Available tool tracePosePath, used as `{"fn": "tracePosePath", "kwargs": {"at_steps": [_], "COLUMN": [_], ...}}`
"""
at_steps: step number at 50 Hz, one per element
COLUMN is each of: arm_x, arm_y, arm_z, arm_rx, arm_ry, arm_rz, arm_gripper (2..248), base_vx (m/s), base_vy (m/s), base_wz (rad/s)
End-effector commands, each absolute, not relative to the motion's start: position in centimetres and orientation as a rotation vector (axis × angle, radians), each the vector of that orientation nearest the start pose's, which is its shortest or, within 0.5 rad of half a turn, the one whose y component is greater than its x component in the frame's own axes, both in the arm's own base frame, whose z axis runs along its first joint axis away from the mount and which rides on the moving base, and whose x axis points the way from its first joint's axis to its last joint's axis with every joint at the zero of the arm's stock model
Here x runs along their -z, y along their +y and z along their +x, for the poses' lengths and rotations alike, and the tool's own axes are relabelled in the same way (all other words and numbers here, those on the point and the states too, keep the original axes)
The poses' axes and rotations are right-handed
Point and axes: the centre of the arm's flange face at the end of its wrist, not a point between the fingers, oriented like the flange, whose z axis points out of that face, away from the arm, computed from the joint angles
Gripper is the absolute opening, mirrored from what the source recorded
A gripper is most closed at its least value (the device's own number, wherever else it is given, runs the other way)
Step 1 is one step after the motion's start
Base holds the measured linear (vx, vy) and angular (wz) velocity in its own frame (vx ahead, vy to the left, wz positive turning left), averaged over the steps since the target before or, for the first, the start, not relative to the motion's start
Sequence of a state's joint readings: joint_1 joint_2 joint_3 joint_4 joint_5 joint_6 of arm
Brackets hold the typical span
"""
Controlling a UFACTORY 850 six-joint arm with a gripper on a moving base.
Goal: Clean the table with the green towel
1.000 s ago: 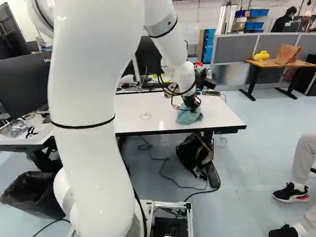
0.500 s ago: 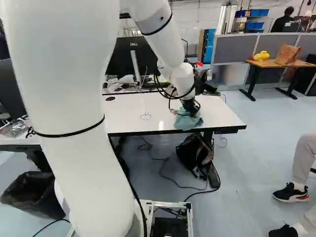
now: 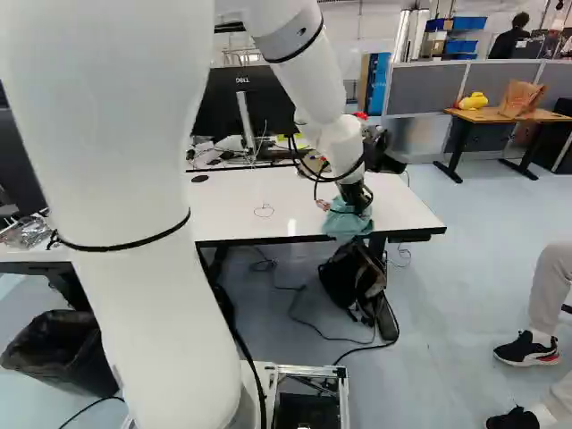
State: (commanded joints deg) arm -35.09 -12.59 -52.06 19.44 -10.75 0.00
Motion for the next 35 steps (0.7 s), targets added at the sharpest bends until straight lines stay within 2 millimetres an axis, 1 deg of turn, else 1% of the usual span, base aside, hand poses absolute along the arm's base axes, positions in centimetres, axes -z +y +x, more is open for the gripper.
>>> {"fn": "tracePosePath", "kwargs": {"at_steps": [35], "arm_x": [-43.0], "arm_y": [-35.4], "arm_z": [46.5], "arm_rx": [0.86], "arm_ry": [1.431], "arm_rz": [-2.695], "arm_gripper": [41], "base_vx": [0.0], "base_vy": [0.0], "base_wz": [0.0]}}
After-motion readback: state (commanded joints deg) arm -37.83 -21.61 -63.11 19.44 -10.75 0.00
